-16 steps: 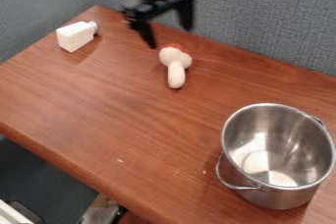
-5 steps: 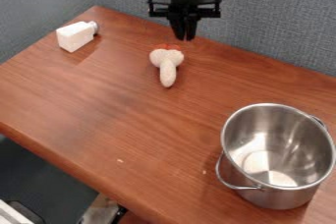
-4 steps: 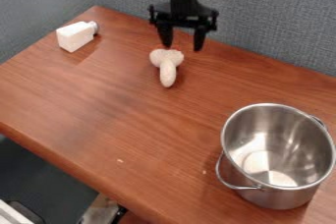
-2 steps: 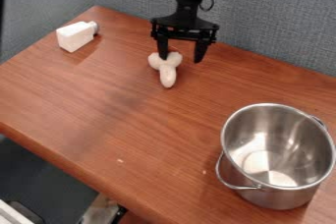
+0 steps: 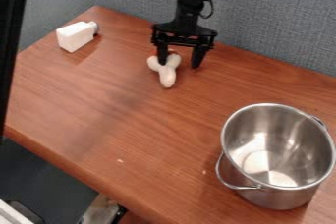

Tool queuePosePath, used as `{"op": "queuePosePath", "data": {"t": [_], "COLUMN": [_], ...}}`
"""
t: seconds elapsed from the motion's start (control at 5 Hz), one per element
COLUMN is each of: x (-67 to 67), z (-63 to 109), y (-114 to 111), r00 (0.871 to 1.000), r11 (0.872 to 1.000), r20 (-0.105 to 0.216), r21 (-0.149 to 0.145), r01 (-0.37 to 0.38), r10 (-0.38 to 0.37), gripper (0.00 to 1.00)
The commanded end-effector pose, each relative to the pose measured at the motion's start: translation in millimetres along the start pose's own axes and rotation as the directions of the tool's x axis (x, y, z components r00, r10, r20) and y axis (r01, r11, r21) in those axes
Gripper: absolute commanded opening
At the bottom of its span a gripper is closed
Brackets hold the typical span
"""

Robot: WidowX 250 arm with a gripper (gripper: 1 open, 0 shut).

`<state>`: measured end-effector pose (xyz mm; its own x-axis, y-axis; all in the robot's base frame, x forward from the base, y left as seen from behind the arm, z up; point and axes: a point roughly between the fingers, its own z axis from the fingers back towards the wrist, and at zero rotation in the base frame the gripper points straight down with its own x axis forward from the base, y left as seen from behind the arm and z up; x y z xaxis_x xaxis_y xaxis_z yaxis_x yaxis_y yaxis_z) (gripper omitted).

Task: Put the mushroom in the metal pot

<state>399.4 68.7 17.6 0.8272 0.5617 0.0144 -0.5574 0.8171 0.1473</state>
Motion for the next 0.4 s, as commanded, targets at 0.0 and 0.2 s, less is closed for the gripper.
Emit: {"op": "queuePosePath", "data": {"t": [0.0, 0.2], "x": [14.0, 24.3], "z": [-3.5, 6.0], "y": [12.2, 6.7], "r00": [0.999, 0.999], "r11": [0.999, 1.0], "r20": [-0.028, -0.031], "r21": [0.007, 0.0], "r01": [-0.045, -0.028], "r10": [0.045, 0.028], "gripper": [0.0, 0.0]}}
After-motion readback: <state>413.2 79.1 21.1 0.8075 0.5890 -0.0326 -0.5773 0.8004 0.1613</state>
